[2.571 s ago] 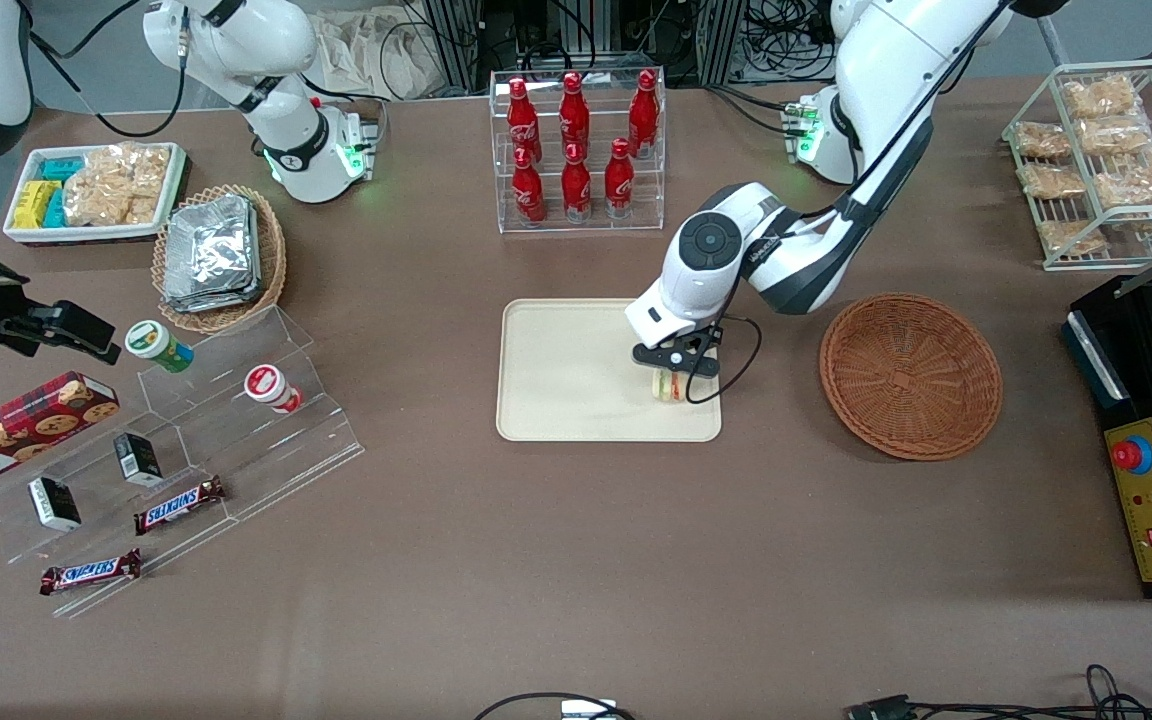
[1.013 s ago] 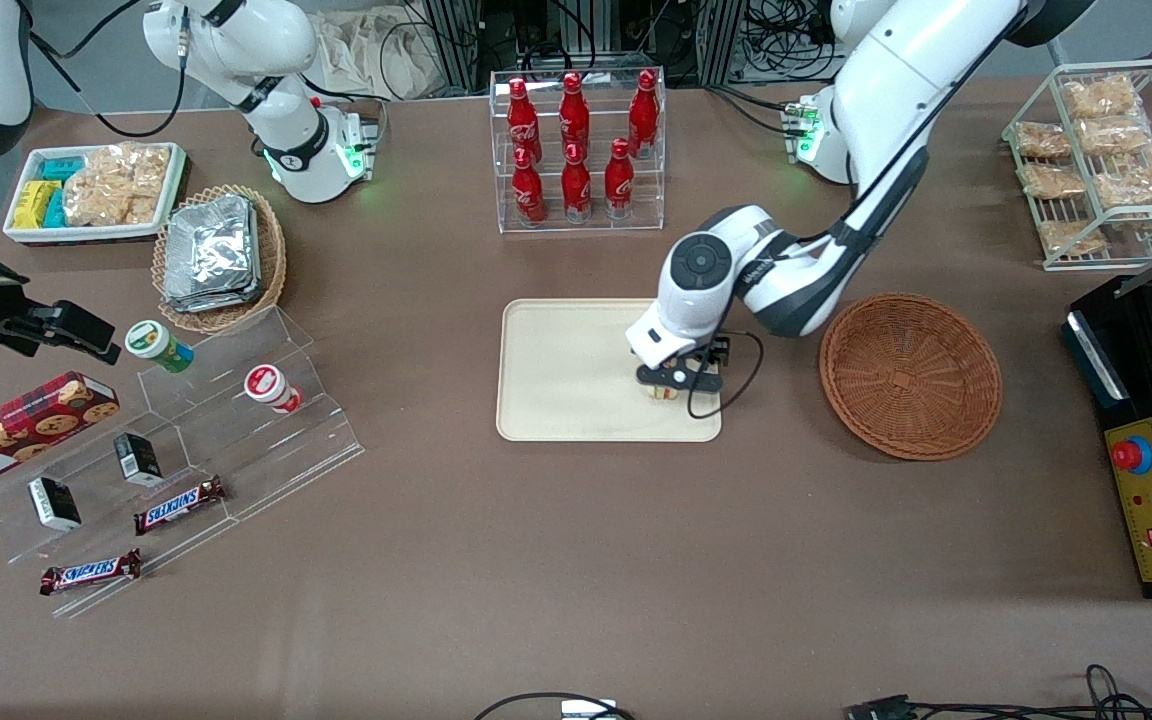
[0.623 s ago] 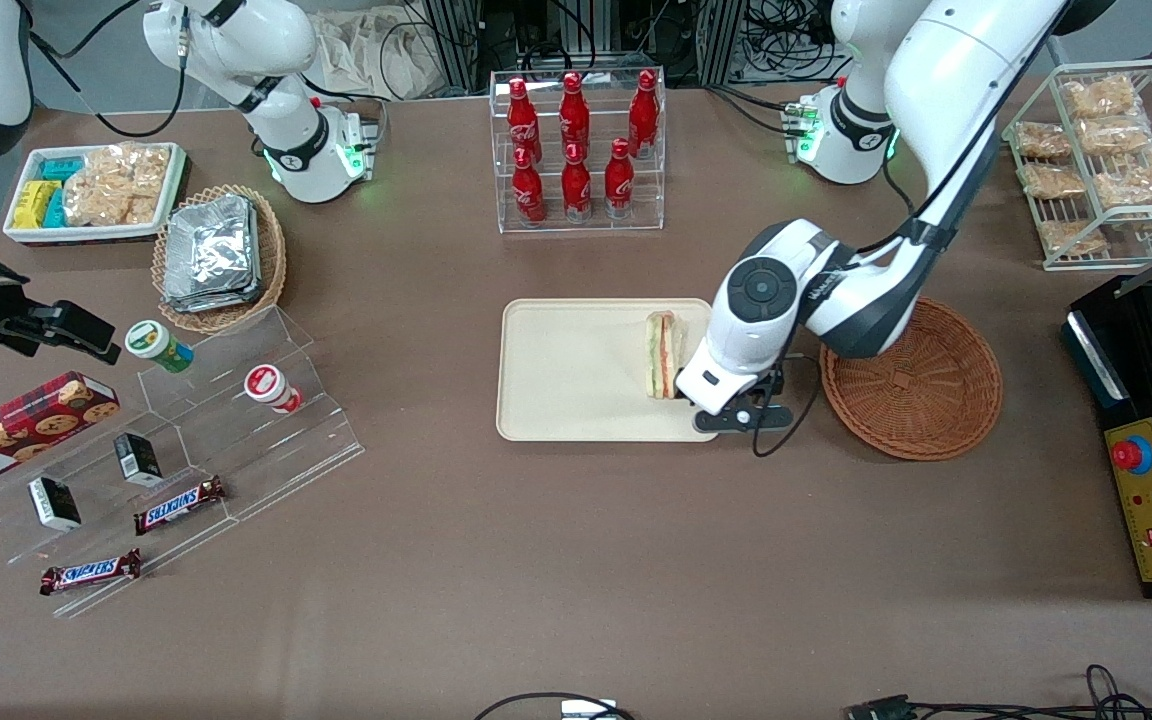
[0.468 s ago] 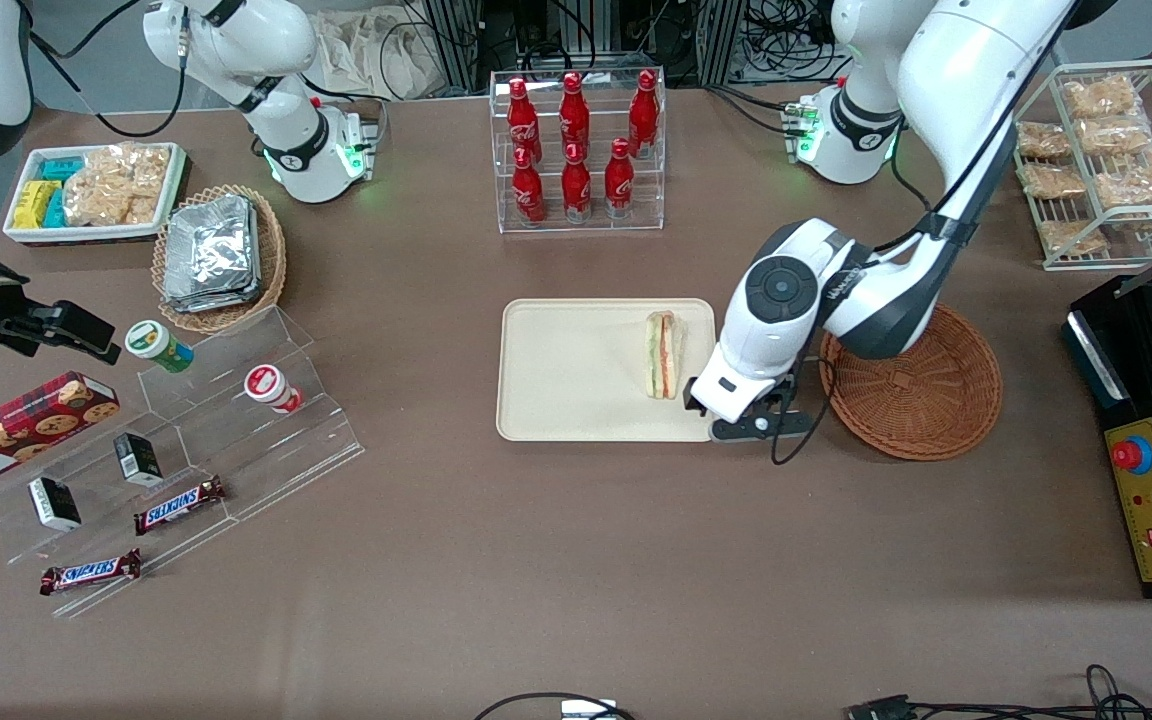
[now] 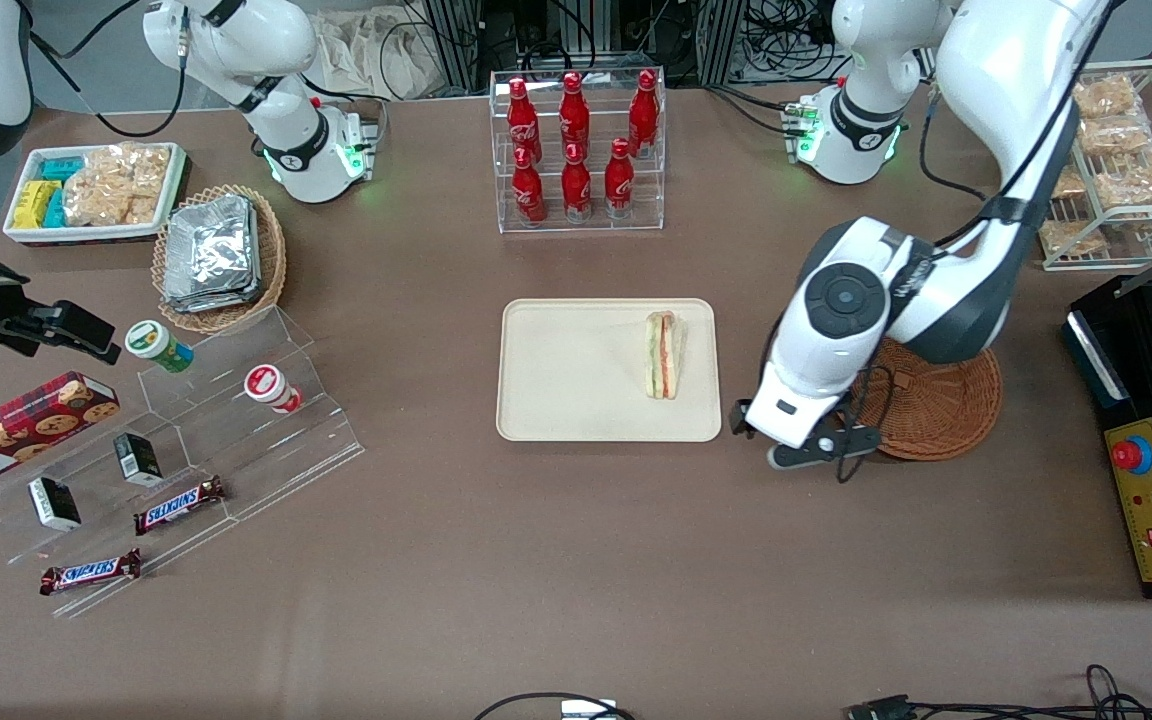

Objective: Place sandwich from basket to tray

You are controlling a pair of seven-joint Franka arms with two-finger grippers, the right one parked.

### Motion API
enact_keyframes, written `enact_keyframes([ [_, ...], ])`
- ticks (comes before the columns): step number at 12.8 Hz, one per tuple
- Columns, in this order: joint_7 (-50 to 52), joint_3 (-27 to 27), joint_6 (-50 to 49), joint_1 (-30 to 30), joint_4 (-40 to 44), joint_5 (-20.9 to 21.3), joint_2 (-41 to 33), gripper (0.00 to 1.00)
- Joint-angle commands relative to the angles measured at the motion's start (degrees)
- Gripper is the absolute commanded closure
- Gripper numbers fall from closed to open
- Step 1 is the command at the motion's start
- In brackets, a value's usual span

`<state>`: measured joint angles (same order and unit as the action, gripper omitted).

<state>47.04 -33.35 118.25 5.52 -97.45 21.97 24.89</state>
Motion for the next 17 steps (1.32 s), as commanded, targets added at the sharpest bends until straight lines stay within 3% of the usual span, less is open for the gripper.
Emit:
enact_keyframes([
  [1,0.07,-0.40,-1.88,0.98,1.12,0.09,-0.54,0.00],
  [7,-6.15,0.55,-6.27,3.01,1.04,-1.65,-5.71,0.00],
  [12,-24.14,13.45,-12.50,-0.23,0.60,-12.72,-15.72,0.00],
  [17,-37.96,22.87,-20.85,-2.08,1.21,-20.28,-23.56,0.00],
])
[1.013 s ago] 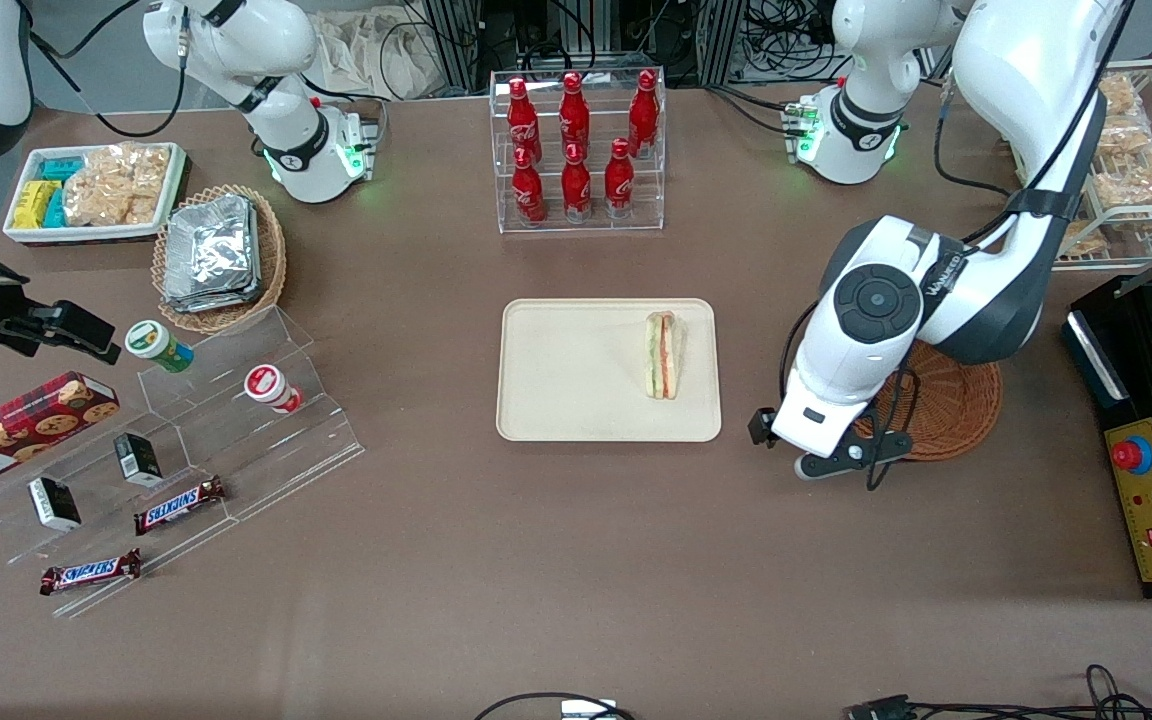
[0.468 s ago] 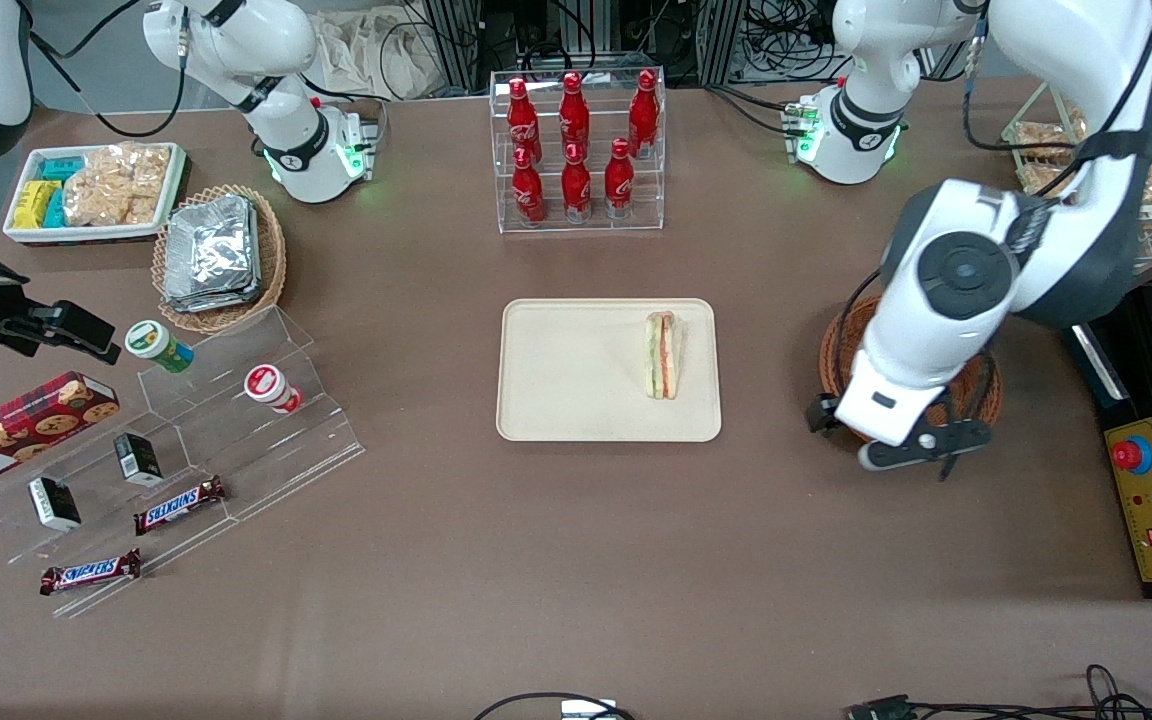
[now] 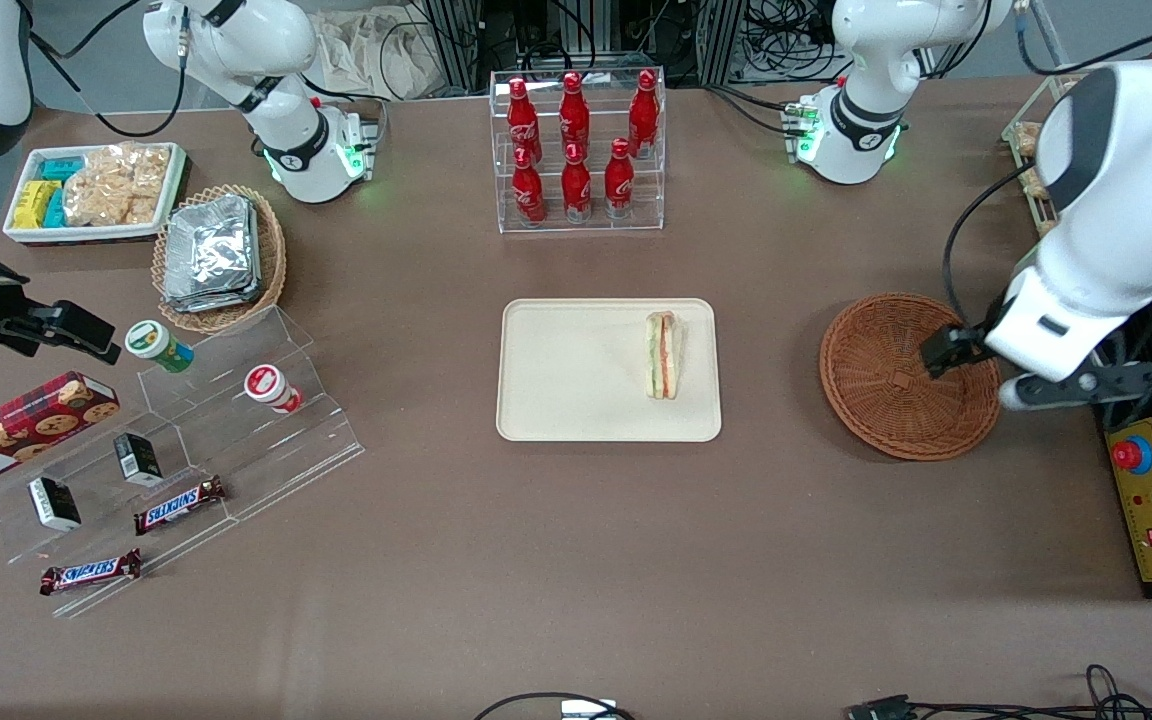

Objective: Place sandwich from basket to tray

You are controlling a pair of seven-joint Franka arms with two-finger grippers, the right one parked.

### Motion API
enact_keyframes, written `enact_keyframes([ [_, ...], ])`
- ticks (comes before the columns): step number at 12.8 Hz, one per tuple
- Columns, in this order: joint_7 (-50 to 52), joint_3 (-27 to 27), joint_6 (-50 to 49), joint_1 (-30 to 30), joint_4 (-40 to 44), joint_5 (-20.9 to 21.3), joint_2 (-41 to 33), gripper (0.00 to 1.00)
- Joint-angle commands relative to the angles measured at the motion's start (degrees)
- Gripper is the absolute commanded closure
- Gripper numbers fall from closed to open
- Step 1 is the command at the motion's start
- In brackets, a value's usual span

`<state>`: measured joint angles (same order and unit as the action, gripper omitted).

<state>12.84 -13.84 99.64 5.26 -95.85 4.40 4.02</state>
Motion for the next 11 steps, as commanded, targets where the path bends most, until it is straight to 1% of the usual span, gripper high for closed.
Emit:
enact_keyframes([
  [1,-6.49,3.99,-3.65,-1.74,-0.39,-3.08,-4.18,0.00],
  [6,-12.22,4.26,-9.63,-1.31,0.13,-3.17,-8.14,0.00],
  [9,-12.23,4.96,-10.43,-1.22,0.66,-5.36,-8.24,0.00],
  [11,-12.32,5.32,-10.86,-1.22,0.75,-6.07,-8.24,0.00],
])
